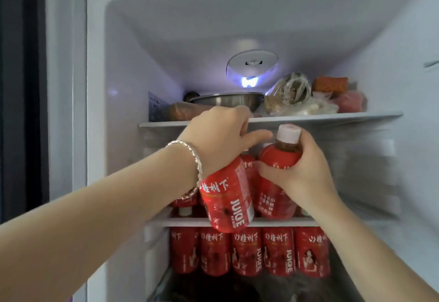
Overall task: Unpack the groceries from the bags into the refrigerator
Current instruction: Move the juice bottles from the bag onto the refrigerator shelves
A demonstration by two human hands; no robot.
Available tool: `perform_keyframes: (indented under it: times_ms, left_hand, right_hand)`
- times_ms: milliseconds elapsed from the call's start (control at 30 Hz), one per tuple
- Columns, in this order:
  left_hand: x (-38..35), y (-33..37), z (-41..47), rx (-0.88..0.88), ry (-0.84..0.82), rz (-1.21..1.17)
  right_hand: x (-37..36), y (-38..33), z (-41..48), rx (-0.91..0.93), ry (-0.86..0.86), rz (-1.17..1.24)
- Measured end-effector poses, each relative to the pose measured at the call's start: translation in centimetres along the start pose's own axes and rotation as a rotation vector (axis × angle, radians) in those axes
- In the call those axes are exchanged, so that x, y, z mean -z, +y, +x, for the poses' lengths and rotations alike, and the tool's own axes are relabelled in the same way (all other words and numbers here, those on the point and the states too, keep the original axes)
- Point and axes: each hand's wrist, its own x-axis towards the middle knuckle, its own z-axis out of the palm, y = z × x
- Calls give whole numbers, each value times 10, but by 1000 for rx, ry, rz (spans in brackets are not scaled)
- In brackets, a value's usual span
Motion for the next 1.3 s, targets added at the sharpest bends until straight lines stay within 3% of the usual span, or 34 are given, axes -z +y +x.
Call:
perform_keyframes:
  times_ms: [233, 333, 433, 500, 633, 700, 767, 800, 900, 967, 1167, 1300]
  left_hand:
    - [-68, 16, 27, -4, -25, 136]
    - [-78, 9, 37, 20, -30, 134]
    - [-89, -2, 35, 70, 73, 130]
    - [-103, -8, 27, 125, 137, 7]
    - [-127, -26, 2, 250, 49, -443]
    - [-129, -40, -14, 296, 196, -507]
    - [-131, -52, -29, 295, 382, -380]
    - [-132, -55, -34, 321, 387, -278]
    - [-137, -61, -42, 595, 92, -55]
    - [-142, -66, -42, 684, -76, 16]
    - [-148, -67, -43, 625, -168, 108]
    - [-149, -68, -44, 600, -177, 115]
  right_hand:
    - [3, 35, 22, -145, -140, -204]
    - [-6, 51, 22, -174, -100, -266]
    - [-20, 49, 9, -244, -23, -428]
    - [-32, 41, -8, -231, -27, -548]
    - [-44, 35, -9, -244, -215, -743]
    - [-42, 39, 0, -298, -299, -758]
    - [-42, 46, 7, -328, -346, -795]
    - [-44, 49, 10, -348, -358, -803]
    - [-58, 57, 21, -426, -374, -828]
    - [-66, 61, 27, -447, -385, -879]
    - [-75, 70, 22, -382, -393, -1076]
    - [-74, 72, 21, -387, -399, -1082]
